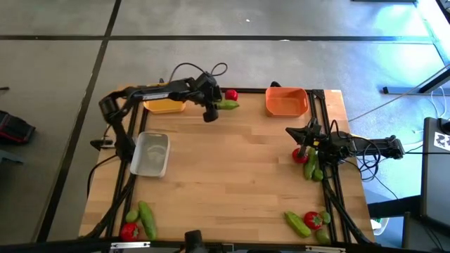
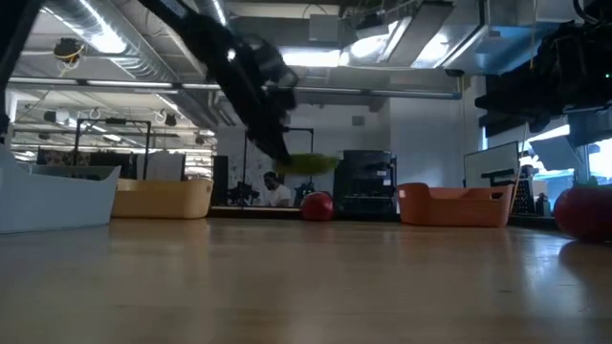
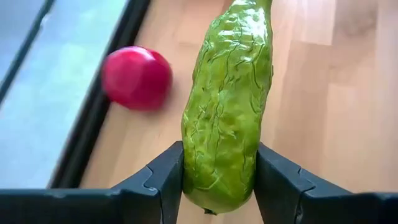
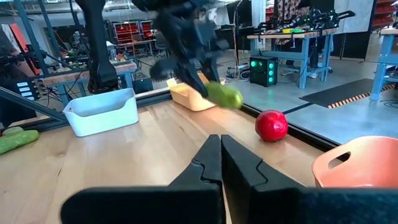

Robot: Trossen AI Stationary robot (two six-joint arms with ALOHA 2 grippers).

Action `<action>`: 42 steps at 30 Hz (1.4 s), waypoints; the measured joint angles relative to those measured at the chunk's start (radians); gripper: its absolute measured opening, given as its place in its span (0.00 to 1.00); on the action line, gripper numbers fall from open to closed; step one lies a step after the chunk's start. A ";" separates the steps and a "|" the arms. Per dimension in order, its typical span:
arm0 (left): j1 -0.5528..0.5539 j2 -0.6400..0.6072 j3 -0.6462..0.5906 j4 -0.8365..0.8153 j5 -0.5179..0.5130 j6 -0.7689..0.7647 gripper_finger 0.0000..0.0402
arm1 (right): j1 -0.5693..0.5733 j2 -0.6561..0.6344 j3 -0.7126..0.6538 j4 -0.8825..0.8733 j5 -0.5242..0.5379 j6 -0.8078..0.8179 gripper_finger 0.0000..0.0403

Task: Sort produce into baskets
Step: Put the top green cucumber into the yellow bin

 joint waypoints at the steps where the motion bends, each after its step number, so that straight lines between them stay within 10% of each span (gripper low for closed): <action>1: -0.004 -0.027 0.000 -0.027 -0.018 -0.003 0.39 | 0.000 0.000 0.000 0.001 0.000 0.000 0.02; 16: 0.015 -0.338 -0.028 -0.357 -0.304 -0.169 0.40 | 0.000 0.000 0.000 0.007 0.000 0.001 0.02; 27: 0.094 -0.528 -0.262 -0.345 -0.495 -0.403 0.40 | 0.000 0.000 -0.001 0.013 0.008 0.001 0.02; 42: 0.182 -0.533 -0.513 -0.117 -0.501 -0.728 0.40 | 0.000 0.000 -0.002 0.022 0.019 0.001 0.02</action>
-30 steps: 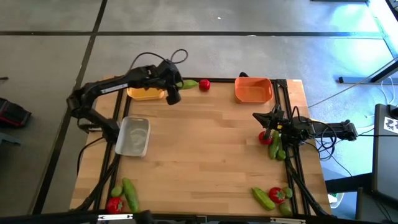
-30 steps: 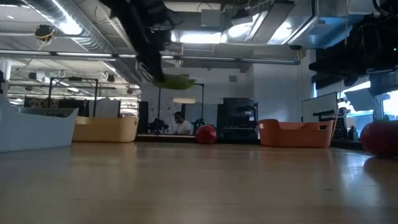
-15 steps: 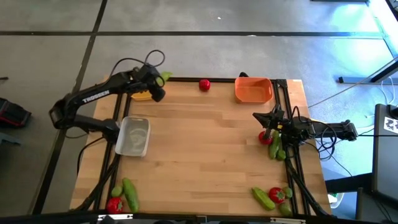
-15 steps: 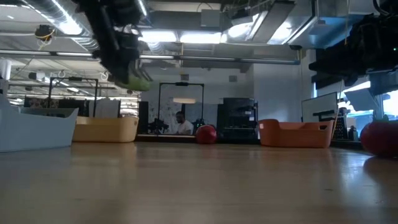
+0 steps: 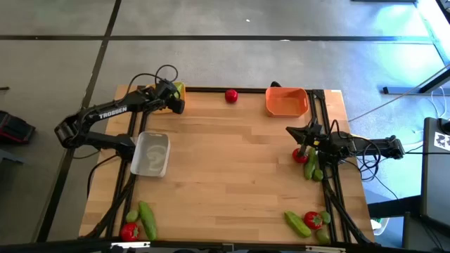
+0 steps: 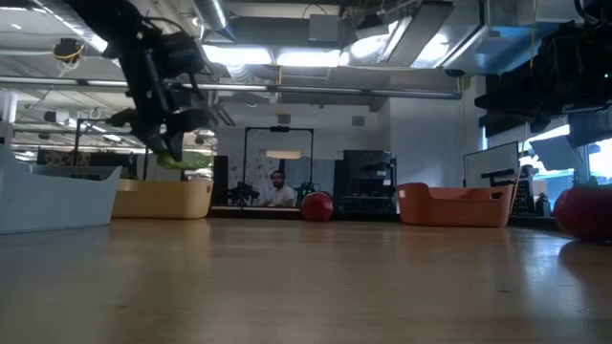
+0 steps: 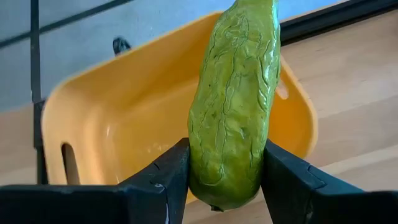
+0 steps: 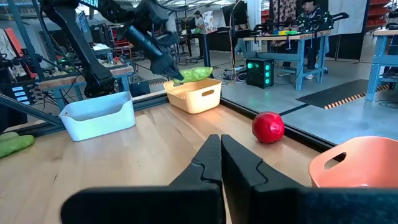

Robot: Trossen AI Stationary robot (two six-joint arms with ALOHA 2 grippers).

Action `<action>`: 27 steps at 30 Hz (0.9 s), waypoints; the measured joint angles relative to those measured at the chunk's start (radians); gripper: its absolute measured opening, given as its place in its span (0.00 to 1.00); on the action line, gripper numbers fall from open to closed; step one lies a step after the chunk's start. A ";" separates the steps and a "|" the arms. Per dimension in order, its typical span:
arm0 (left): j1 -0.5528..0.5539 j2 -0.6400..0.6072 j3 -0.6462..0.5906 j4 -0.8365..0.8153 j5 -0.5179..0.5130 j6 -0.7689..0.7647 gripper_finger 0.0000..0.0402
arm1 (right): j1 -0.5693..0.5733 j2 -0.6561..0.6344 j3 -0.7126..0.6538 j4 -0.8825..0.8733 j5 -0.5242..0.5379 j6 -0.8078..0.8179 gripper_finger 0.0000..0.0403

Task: Sort produce into baskets
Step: Put the top green cucumber into the yellow bin

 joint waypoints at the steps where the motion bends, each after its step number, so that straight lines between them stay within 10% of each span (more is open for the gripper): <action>1: 0.002 0.000 -0.014 0.018 0.001 -0.015 0.40 | 0.000 0.000 0.000 0.000 0.000 0.000 0.02; 27: 0.002 0.000 -0.144 0.162 0.046 0.049 0.40 | 0.000 0.000 0.001 0.001 0.026 -0.024 0.02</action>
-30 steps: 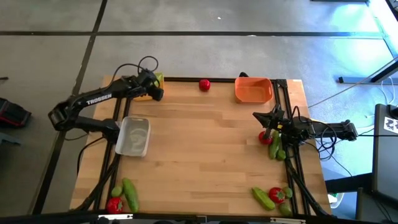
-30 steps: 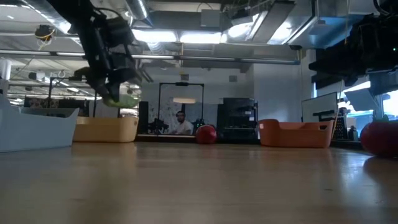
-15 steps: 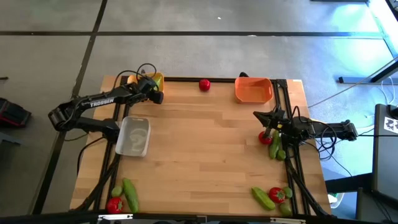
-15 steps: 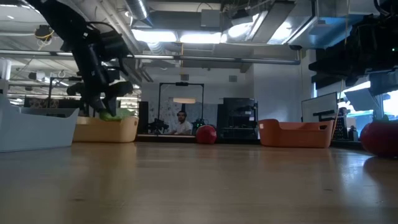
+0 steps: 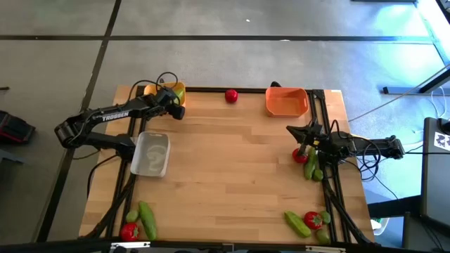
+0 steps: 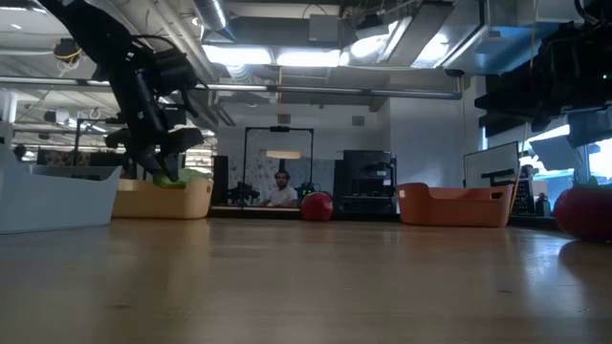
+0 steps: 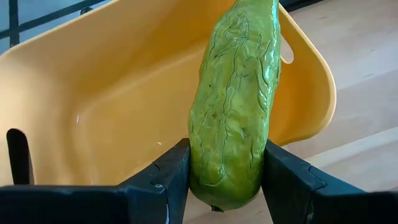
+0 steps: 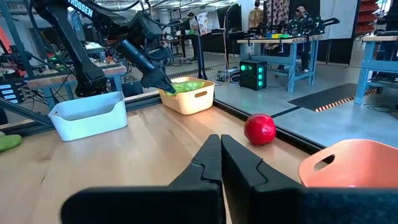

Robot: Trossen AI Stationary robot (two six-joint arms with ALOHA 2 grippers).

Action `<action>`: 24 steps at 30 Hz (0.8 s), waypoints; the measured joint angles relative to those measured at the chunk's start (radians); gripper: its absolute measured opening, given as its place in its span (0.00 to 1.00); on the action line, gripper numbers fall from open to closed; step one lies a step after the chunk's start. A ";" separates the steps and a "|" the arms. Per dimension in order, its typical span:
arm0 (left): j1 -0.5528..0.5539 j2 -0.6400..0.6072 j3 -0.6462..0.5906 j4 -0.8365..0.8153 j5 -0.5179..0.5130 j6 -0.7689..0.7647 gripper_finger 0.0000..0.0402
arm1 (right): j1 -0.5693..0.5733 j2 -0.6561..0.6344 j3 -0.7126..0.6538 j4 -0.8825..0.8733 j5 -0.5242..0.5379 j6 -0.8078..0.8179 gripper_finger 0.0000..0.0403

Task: Sort produce into baskets
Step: Put the top green cucumber into the yellow bin

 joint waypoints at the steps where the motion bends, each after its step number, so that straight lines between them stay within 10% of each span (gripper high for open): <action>1: 0.000 0.000 0.000 0.000 0.000 0.000 0.40 | 0.000 0.000 0.000 0.000 0.000 0.000 0.02; 24: 0.038 -0.002 0.037 -0.035 -0.001 0.076 0.59 | 0.000 0.000 0.000 0.005 -0.004 0.039 0.02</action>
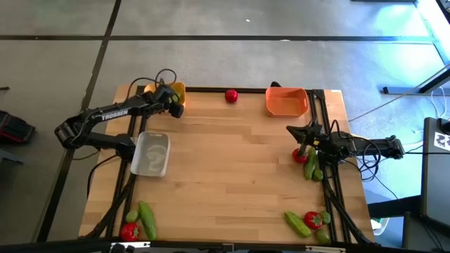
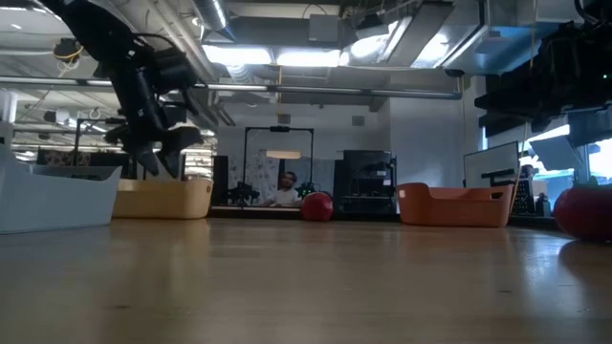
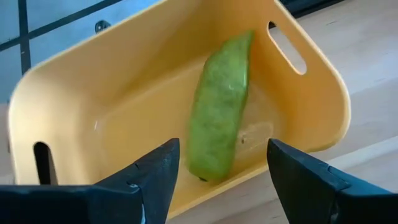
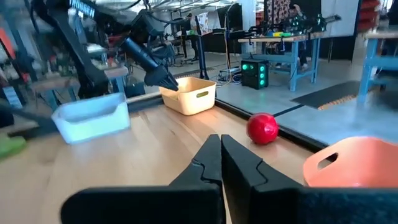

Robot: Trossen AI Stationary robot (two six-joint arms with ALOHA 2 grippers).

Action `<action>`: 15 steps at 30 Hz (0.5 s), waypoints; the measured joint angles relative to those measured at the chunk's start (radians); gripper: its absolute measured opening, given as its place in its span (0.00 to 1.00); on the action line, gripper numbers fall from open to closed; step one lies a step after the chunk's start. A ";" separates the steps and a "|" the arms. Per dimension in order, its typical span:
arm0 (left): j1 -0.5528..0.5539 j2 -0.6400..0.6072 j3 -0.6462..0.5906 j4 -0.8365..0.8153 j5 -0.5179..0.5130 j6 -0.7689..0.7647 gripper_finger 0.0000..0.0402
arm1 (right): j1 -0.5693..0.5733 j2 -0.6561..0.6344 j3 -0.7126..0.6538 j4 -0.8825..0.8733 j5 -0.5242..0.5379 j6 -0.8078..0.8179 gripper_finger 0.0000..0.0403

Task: Sort produce into baskets
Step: Put the top green cucumber into the yellow bin, then put the top red tomato into the orange bin

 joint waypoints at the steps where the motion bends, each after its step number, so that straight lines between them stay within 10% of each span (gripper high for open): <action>1: -0.003 0.000 0.009 -0.007 0.000 0.005 0.59 | 0.000 0.000 0.000 0.001 0.000 0.029 0.02; 15: -0.119 0.000 0.157 0.002 0.001 0.131 0.57 | 0.000 0.000 0.000 0.005 0.000 0.043 0.02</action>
